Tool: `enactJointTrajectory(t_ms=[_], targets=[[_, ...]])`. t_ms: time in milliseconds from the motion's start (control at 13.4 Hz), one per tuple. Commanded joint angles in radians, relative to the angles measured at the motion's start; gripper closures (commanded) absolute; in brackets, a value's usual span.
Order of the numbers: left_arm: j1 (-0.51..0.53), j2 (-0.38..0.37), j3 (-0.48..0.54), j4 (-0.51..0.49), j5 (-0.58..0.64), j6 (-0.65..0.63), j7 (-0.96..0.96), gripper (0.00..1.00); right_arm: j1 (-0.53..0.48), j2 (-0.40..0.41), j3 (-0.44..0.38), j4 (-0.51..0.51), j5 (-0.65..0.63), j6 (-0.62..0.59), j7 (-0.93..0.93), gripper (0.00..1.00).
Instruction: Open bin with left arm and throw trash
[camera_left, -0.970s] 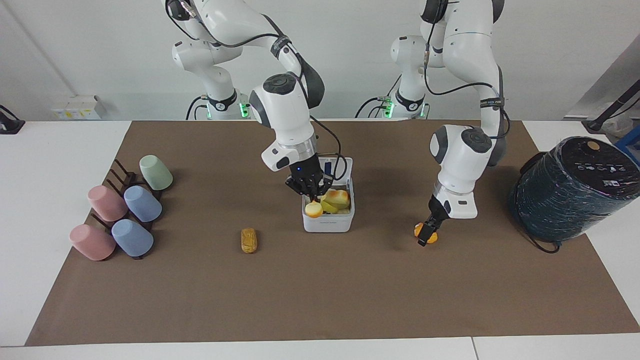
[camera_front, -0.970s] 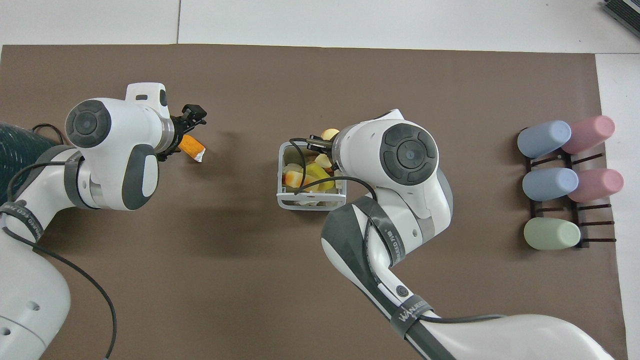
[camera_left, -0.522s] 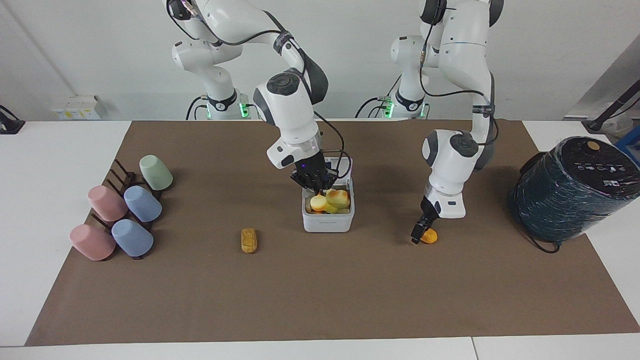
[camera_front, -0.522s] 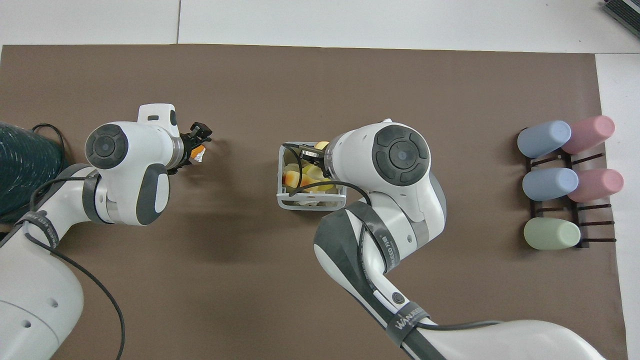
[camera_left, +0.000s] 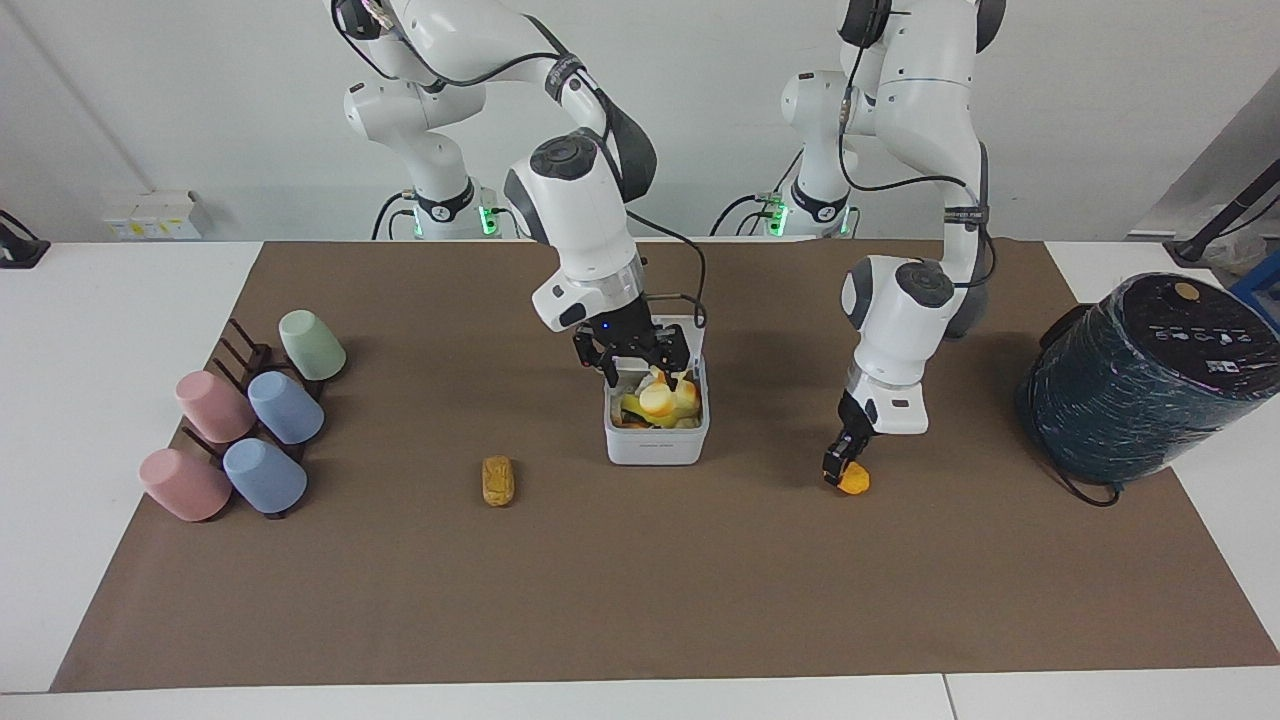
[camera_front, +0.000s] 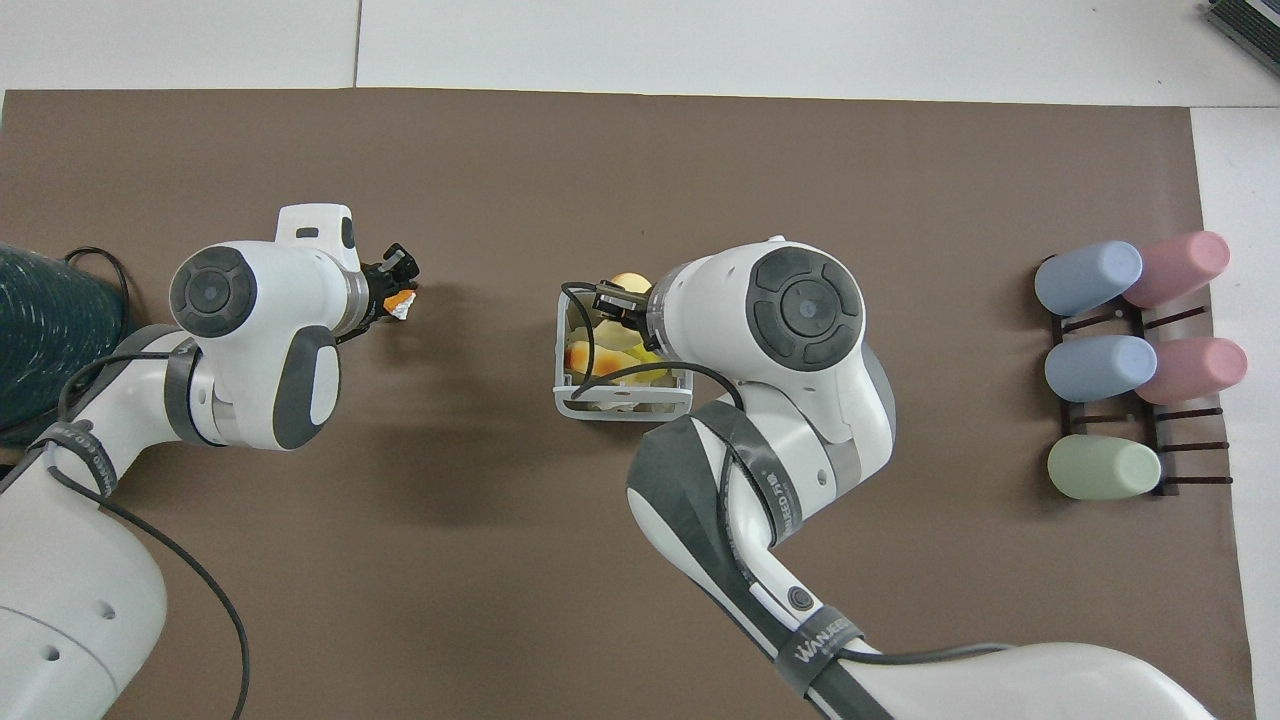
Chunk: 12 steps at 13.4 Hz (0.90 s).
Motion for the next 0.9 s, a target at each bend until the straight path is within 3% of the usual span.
enactJointTrajectory(t_ms=[0, 149, 373, 821], targets=[[-0.008, 0.035, 0.008, 0.138, 0.025, -0.123, -0.002, 0.93, 0.004, -0.01, 0.009, -0.005, 0.016, -0.016, 0.032, 0.0], [-0.011, 0.061, 0.008, 0.251, 0.024, -0.221, -0.004, 0.93, 0.005, -0.013, 0.009, -0.009, 0.016, -0.018, 0.043, 0.0], [-0.021, 0.062, 0.002, 0.319, 0.011, -0.277, -0.015, 0.93, -0.018, -0.007, 0.007, 0.004, -0.006, -0.013, 0.01, 0.0], [-0.2, 0.05, -0.001, 0.371, -0.038, -0.309, -0.093, 0.92, -0.191, 0.042, -0.002, 0.011, -0.091, 0.023, -0.366, 0.0]])
